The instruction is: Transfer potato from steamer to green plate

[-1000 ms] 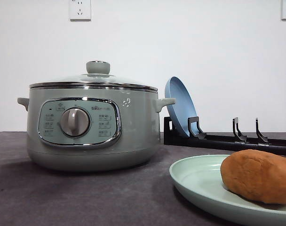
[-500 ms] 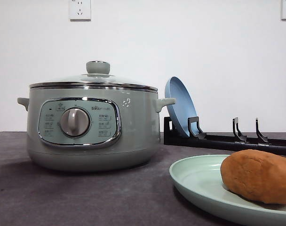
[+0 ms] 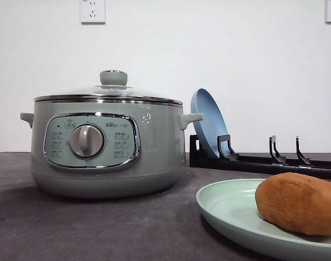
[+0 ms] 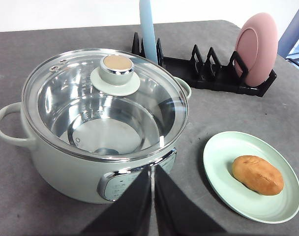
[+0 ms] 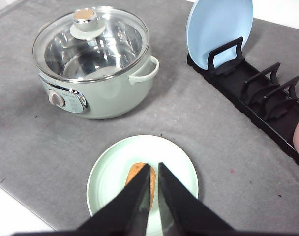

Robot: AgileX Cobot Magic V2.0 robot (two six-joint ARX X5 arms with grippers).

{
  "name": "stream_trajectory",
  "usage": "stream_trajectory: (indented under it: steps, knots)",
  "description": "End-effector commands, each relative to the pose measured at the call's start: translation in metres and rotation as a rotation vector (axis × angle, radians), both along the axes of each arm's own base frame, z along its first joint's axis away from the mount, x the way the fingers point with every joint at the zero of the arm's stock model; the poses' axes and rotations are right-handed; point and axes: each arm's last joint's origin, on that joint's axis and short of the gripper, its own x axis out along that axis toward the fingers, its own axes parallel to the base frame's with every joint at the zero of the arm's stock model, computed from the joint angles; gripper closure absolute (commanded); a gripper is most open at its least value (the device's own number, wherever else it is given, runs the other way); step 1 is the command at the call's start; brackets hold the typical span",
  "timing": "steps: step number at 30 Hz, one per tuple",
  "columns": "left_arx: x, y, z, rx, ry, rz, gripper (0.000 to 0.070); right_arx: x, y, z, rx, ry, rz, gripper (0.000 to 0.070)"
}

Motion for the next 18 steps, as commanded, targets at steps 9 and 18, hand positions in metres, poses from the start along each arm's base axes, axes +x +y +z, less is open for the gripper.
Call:
stream_trajectory:
  steps: [9, 18]
  knots:
    - [-0.001, 0.002, 0.005, -0.025, -0.025, 0.015, 0.07, 0.0, 0.0, 0.004, 0.013, -0.016, 0.007, 0.0684]
    - [0.007, 0.034, -0.043, -0.052, -0.116, 0.344, 0.07, 0.0, 0.0, 0.004, 0.013, -0.016, 0.007, 0.0684]
